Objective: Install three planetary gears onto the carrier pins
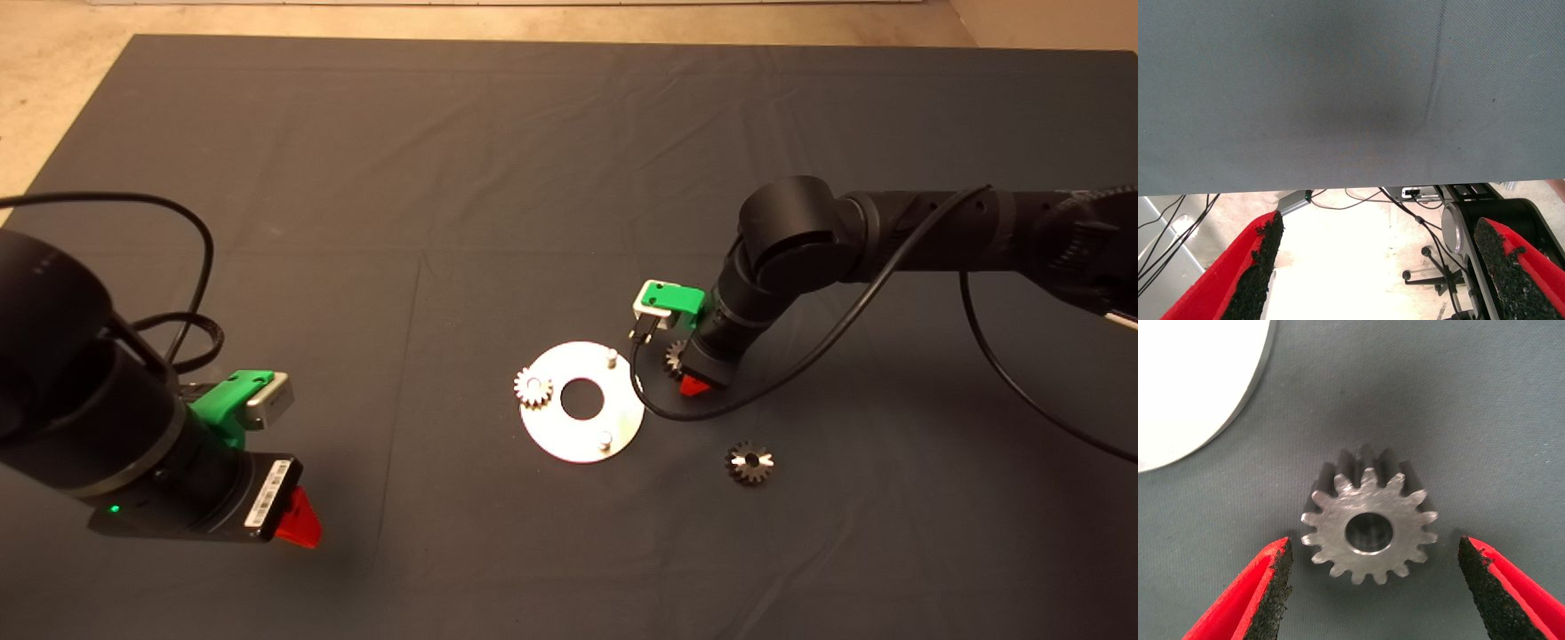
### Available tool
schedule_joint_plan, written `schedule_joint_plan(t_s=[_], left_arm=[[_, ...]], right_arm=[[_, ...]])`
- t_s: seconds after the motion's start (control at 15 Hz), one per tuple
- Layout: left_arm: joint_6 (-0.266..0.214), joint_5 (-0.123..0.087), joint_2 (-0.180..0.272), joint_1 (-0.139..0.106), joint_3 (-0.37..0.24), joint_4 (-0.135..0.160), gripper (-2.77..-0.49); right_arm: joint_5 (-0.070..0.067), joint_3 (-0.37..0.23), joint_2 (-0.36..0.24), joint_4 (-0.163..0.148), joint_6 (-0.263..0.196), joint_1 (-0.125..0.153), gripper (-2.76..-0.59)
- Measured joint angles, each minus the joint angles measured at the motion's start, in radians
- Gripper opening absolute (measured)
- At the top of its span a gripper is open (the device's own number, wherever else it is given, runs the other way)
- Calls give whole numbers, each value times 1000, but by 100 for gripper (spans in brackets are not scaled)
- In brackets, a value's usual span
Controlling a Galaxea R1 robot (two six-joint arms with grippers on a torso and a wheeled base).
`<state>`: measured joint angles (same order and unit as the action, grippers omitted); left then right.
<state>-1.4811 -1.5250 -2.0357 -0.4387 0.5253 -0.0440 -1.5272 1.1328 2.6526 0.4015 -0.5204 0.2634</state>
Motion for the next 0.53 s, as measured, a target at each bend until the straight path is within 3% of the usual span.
schedule_joint_plan(t_s=[0.2,0.53], left_arm=[[0,0,0,0,-3,0,-122],[0,0,0,0,-4,0,-122]], right_arm=[[0,1,5,10,-4,-5,-155],[0,2,5,14,-5,-20,-178]])
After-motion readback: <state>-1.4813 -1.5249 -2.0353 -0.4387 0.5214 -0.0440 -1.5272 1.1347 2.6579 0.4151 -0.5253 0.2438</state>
